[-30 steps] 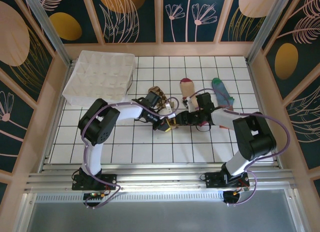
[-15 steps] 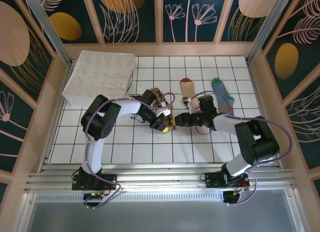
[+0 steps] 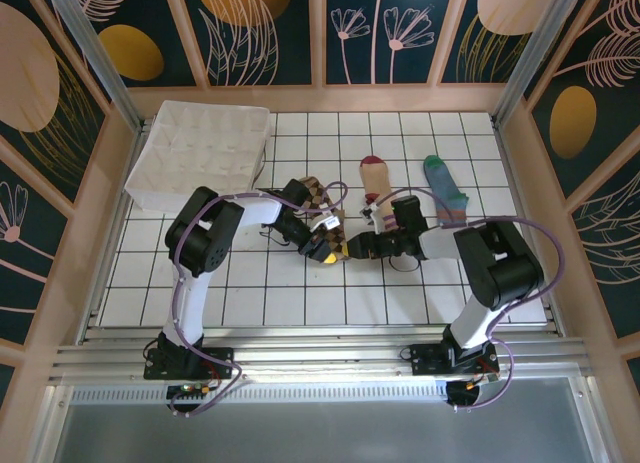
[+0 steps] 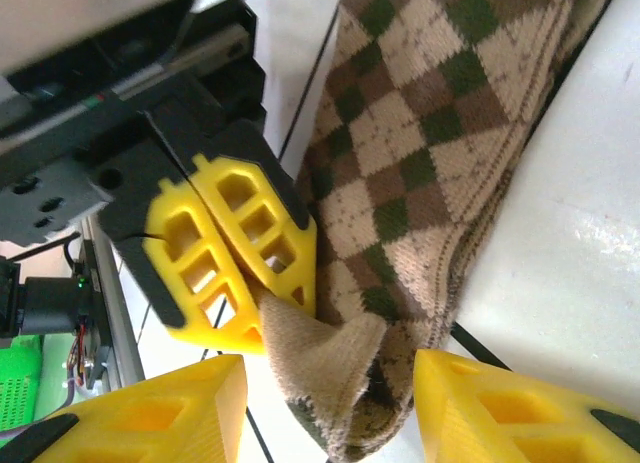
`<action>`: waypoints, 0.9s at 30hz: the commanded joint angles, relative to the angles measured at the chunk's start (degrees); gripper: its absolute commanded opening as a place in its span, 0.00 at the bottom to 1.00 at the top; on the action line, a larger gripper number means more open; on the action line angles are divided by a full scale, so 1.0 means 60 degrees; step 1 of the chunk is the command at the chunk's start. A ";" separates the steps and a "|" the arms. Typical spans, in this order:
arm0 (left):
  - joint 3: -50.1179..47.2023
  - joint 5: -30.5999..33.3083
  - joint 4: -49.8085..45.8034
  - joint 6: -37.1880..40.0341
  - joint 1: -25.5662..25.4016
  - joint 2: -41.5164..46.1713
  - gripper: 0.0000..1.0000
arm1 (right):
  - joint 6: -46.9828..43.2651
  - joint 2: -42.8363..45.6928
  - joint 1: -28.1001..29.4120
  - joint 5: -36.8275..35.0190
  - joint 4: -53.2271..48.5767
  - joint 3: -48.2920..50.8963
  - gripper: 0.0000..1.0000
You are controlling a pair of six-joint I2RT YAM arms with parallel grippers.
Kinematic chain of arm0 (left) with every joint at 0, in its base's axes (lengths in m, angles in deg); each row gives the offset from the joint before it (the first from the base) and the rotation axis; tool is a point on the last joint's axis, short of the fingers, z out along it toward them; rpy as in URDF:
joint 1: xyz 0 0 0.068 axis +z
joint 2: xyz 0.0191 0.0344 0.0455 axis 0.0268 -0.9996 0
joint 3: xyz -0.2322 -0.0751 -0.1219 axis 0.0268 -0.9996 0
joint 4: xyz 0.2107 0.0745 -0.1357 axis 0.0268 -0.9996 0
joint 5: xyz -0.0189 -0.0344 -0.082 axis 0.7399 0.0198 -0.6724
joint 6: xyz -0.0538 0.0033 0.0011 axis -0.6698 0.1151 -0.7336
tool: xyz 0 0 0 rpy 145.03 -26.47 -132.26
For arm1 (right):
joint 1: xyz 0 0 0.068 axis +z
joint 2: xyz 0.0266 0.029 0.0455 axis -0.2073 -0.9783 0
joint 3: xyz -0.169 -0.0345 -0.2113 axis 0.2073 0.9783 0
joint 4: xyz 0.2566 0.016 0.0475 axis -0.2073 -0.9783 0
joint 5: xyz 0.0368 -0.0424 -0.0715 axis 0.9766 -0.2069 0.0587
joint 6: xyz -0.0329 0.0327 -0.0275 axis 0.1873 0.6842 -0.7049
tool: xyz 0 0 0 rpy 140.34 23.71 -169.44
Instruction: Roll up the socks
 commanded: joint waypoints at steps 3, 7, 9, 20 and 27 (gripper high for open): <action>-0.0054 0.0284 -0.0556 -0.0183 0.0093 -0.0472 0.00 | -0.0336 -0.0317 0.0263 0.0428 0.0330 0.0083 0.49; -0.0064 0.0255 -0.0502 -0.0227 0.0106 -0.0443 0.00 | -0.0365 -0.0560 0.0358 0.0380 0.0404 0.0064 0.49; -0.0122 0.0344 -0.0355 -0.0320 0.0119 -0.0358 0.00 | -0.0359 -0.0698 0.0381 0.0420 0.0438 -0.0043 0.45; -0.1170 0.1179 0.2346 -0.2215 0.0120 0.0789 0.07 | -0.0818 -0.0654 0.0604 -0.0967 -0.1663 -0.0857 0.00; -0.1997 0.2538 0.3118 -0.2154 0.0120 0.2320 0.27 | -0.0666 -0.0889 0.0611 -0.1820 -0.2944 -0.1612 0.00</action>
